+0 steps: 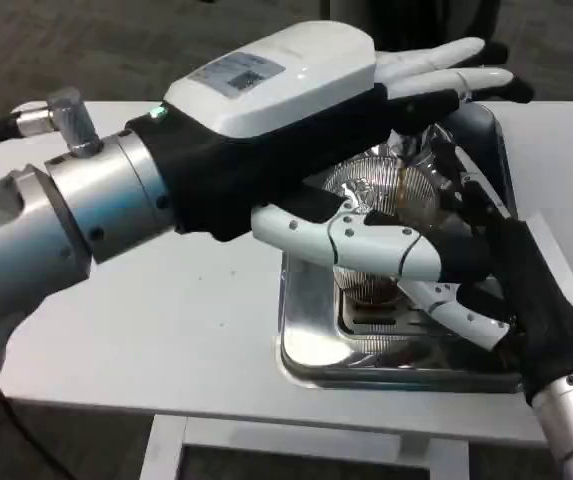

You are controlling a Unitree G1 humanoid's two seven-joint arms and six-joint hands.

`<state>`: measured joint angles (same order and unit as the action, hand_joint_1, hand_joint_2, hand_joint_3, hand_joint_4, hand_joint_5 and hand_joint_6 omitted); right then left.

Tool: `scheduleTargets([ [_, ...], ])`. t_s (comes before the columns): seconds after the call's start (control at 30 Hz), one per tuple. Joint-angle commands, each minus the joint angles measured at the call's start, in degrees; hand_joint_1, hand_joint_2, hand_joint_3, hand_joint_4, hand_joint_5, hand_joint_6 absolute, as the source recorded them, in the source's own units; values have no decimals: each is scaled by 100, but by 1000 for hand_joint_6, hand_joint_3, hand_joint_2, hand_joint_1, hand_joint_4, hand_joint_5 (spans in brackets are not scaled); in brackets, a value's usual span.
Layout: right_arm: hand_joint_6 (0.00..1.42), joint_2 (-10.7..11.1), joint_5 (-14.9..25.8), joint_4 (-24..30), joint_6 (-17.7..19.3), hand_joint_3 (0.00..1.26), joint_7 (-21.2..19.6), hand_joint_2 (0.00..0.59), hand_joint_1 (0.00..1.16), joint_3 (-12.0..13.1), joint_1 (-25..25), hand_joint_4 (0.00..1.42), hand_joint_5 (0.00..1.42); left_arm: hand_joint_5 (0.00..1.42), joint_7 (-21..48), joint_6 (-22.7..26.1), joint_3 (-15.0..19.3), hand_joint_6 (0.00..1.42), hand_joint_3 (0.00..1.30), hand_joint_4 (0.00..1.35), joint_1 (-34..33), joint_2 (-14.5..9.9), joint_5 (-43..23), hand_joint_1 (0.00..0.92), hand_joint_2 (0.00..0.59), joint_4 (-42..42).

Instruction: Grasp the cup under the faucet to collect the drink, then remove the cup.

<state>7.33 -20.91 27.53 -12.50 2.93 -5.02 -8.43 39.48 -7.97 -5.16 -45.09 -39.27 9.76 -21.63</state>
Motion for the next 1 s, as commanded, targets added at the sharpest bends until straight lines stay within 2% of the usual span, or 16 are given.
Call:
scheduleTargets([
  [0.03,212,-50,-19,3,-36,64,-51,283,526,-40,-15,60,133,62,100,-56,-21,124,118,17,170,-120,53,0,104,149],
  [0.5,212,-74,-28,-146,-13,65,-120,287,522,-52,-102,64,135,62,60,-283,-16,124,118,17,140,-128,0,0,104,431],
  [1.0,230,-62,10,-178,-12,76,-163,292,510,-9,-137,66,146,62,37,-319,-64,124,118,17,92,-102,22,0,104,483],
])
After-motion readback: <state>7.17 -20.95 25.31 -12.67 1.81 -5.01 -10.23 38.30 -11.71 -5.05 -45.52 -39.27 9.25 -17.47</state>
